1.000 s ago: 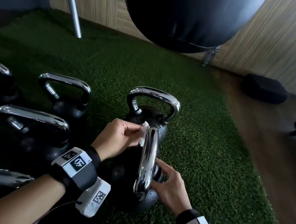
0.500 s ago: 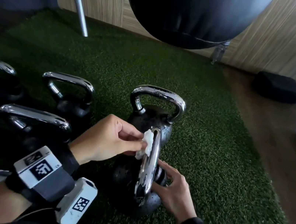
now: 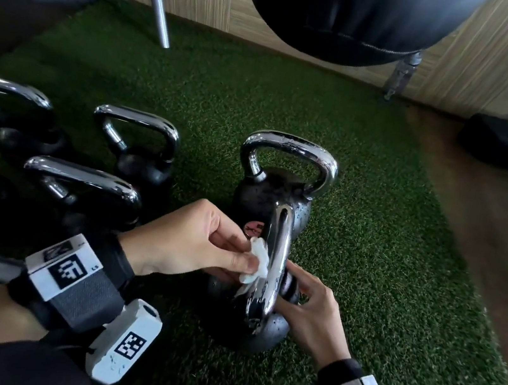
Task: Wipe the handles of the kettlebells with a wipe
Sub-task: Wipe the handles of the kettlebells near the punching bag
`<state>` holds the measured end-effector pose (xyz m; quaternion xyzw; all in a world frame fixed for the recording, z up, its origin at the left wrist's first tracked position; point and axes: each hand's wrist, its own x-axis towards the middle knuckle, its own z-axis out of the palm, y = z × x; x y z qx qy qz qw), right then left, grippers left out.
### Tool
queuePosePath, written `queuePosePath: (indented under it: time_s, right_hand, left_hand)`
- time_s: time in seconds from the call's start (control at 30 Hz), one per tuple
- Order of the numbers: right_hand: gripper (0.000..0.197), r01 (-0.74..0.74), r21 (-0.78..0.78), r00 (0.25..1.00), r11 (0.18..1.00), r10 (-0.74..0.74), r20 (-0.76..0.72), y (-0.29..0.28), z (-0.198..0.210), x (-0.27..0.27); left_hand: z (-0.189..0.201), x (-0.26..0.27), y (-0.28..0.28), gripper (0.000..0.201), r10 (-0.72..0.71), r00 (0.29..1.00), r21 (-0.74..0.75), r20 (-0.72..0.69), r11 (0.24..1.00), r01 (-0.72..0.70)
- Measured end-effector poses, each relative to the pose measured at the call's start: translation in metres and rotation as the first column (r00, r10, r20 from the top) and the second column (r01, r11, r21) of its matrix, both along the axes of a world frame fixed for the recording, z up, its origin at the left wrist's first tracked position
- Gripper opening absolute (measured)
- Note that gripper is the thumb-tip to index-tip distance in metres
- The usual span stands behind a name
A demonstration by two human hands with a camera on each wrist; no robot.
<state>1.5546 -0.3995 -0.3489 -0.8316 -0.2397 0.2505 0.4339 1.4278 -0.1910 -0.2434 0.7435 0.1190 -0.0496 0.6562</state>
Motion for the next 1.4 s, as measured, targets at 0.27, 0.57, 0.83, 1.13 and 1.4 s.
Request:
queuePosePath:
  time_s: [0.27, 0.57, 0.83, 1.13, 1.4]
  right_hand:
    - [0.091, 0.021, -0.001, 1.0, 1.0, -0.021, -0.011, 0.001, 0.002, -0.002]
    - [0.075, 0.027, -0.023, 0.998, 0.999, -0.028, -0.053, 0.004, 0.014, -0.007]
    - [0.072, -0.005, -0.022, 1.0, 1.0, 0.005, -0.021, 0.003, 0.018, -0.009]
    - [0.022, -0.021, 0.25, 0.855, 0.968, -0.112, 0.507, 0.004, 0.089, -0.012]
    - [0.044, -0.371, 0.248, 0.752, 0.895, 0.133, 0.645, 0.025, 0.114, -0.024]
  left_hand:
    - [-0.016, -0.025, -0.012, 0.011, -0.075, 0.988, 0.177, 0.138, 0.983, 0.05]
    - [-0.039, -0.04, -0.012, 0.017, -0.271, 0.914, 0.552, 0.303, 0.831, 0.064]
    - [-0.072, -0.041, -0.02, 0.039, -0.27, 0.948, 0.687, 0.168, 0.722, 0.084]
    - [-0.053, -0.026, 0.001, 0.018, 0.161, 0.944, 0.305, 0.286, 0.919, -0.249]
    - [-0.001, -0.02, 0.012, 0.036, 0.285, 0.907, -0.041, 0.309, 0.957, -0.287]
